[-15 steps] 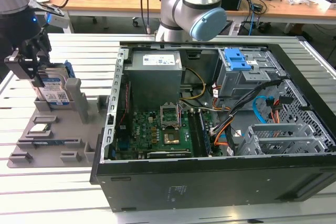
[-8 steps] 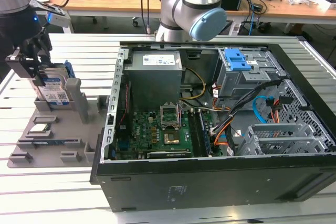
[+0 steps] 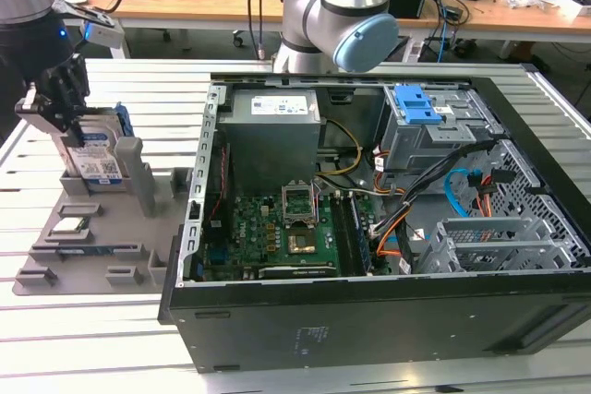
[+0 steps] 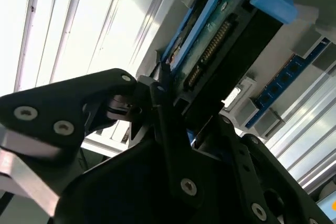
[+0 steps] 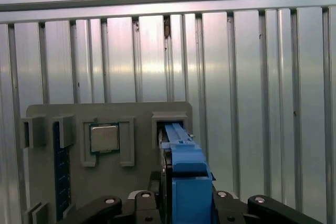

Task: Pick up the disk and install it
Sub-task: 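Pick up the disk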

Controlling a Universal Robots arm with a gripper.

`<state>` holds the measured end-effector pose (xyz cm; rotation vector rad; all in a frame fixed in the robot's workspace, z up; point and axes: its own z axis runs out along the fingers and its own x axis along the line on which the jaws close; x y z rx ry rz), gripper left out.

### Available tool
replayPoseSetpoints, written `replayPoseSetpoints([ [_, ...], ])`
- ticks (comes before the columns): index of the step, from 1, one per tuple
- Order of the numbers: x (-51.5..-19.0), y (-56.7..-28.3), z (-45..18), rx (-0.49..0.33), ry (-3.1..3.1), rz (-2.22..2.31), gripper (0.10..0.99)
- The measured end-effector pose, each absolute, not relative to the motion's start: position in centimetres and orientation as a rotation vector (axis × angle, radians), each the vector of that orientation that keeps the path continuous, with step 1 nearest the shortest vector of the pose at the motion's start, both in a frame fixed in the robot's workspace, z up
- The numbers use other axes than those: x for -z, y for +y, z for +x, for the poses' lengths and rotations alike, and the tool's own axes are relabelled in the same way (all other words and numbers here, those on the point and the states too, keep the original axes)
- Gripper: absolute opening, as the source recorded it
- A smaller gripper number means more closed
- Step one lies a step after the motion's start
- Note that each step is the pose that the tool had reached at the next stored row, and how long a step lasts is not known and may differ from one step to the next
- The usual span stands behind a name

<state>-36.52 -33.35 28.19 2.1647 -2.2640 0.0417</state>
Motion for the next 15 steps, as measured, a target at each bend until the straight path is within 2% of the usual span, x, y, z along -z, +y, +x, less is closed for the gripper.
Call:
replayPoseSetpoints([
  [1,-28.2,-33.35,-36.51,-0.042,-2.264,2.165,0.365],
  [15,-28.18,-33.26,-36.48,-0.042,-2.264,2.165,0.365],
])
